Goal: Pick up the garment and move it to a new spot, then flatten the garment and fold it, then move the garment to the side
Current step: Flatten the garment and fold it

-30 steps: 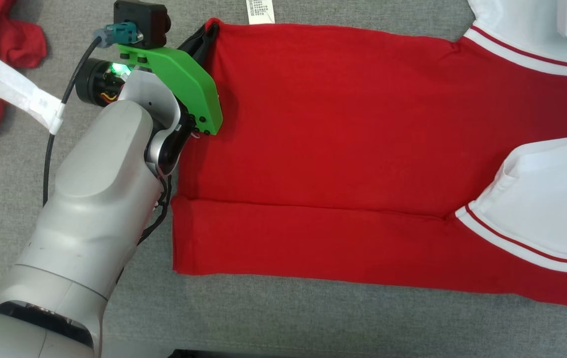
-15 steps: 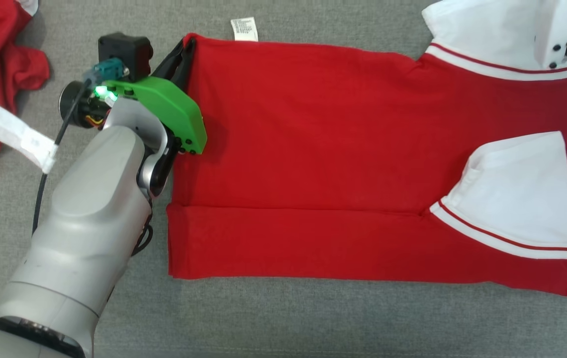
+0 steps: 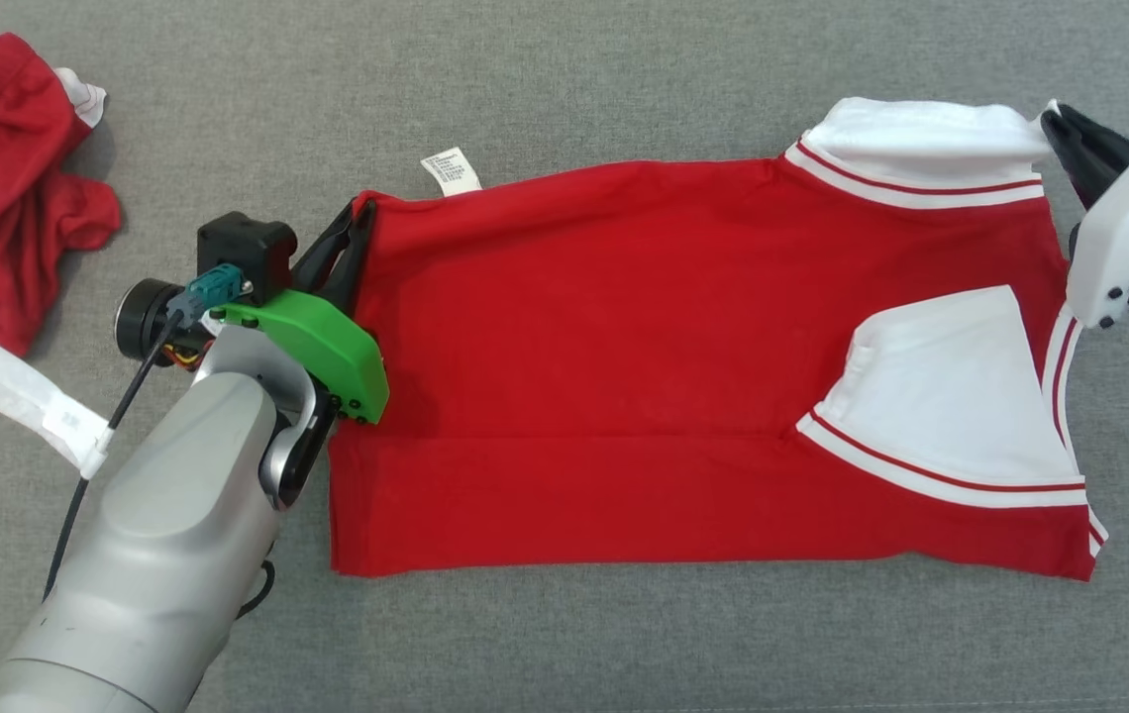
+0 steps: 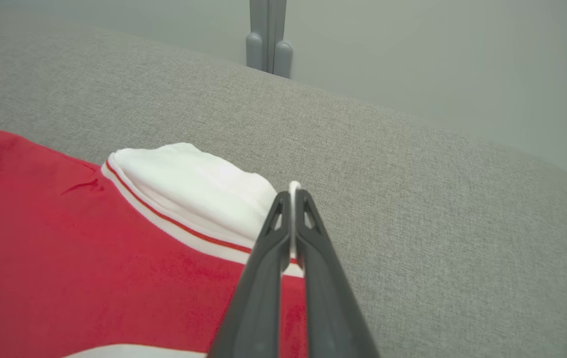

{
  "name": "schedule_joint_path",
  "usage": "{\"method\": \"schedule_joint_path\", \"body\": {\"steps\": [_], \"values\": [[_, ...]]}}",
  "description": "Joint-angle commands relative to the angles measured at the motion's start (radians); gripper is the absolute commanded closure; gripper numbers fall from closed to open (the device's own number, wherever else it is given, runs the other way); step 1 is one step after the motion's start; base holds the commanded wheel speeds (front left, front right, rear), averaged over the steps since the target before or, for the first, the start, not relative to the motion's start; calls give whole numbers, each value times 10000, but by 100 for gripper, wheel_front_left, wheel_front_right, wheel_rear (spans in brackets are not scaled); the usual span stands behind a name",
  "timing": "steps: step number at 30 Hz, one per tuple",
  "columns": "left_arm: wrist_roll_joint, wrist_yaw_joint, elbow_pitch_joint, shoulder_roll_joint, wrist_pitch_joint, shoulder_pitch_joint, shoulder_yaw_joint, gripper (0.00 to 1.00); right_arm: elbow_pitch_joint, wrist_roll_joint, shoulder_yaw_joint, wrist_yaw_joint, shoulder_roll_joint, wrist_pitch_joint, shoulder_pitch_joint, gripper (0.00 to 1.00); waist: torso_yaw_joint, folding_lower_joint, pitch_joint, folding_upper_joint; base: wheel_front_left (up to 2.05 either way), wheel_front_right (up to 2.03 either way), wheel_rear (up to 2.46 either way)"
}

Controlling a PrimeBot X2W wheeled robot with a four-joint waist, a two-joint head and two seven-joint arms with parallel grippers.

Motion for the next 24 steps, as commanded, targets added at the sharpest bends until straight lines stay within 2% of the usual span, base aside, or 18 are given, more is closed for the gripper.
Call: {"method": "schedule_joint_path", "body": {"steps": [1,11,17,24], "values": [[118,-29,-69,143,-127,203,-5,100,-398,28,-249,-2,-43,56,494,100,-194,0,-341,0,0,0,0],[774,177,-923,588,-458,1201,252,100,-3002,-21,-1378,-5,372,1185,3260,100,-525,0,-636,0,0,0,0],[1275,313,-1899,776,-446,2310,989,100,-3983,-163,-1834,-5,756,1786,4395,100,-718,0,-831,0,0,0,0],[1802,168,-2341,760,-441,3398,1788,100,-4545,-306,-1925,-5,1125,2225,5166,100,-969,0,-986,0,0,0,0]]}}
